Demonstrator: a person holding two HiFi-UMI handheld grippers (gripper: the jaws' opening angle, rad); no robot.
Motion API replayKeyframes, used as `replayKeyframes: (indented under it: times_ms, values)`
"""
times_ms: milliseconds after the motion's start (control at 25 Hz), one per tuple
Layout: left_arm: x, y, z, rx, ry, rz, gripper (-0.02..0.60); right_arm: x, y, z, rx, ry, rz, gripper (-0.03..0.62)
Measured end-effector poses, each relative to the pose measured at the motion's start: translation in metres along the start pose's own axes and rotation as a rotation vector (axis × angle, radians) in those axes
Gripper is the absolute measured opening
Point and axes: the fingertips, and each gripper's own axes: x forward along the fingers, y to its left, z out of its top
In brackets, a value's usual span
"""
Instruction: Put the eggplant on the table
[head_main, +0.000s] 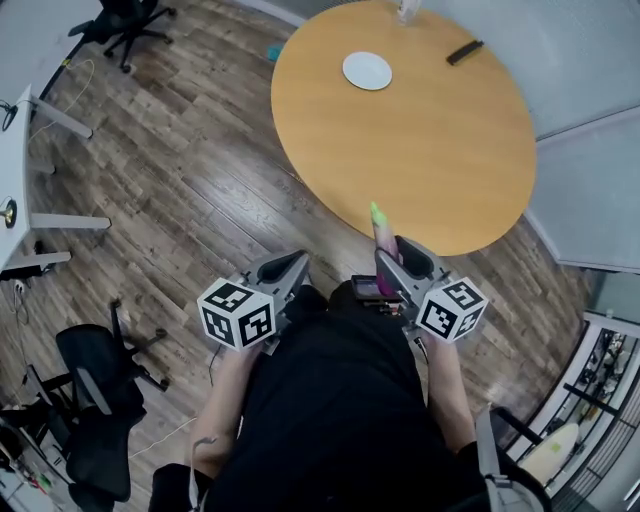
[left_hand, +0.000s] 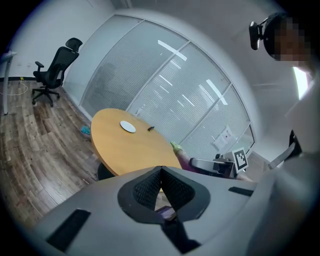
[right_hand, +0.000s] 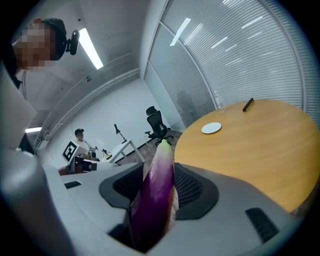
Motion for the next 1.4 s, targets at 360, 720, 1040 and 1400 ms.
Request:
replayKeyframes:
  times_ms: [360, 720, 1040, 1400]
  values:
    - [0.016, 0.023, 0.013, -0.006, 0.033, 0.019, 0.012, 0.026, -0.016, 0.004, -0.029, 0.056, -0.011, 0.196]
    - [0.049, 0.041, 0.064, 0.015, 0.068, 0.01, 0.012, 0.056, -0.04, 0.048, -0.01, 0.001, -0.016, 0.198]
    - [0.11, 0.022, 0.091, 0.095, 0.169, -0.071, 0.012, 0.043, -0.071, 0.074, 0.017, -0.082, -0.062, 0.196]
    - [0.166, -0.002, 0.079, 0.178, 0.337, -0.148, 0.012, 0.03, -0.104, 0.078, 0.088, -0.161, -0.114, 0.198]
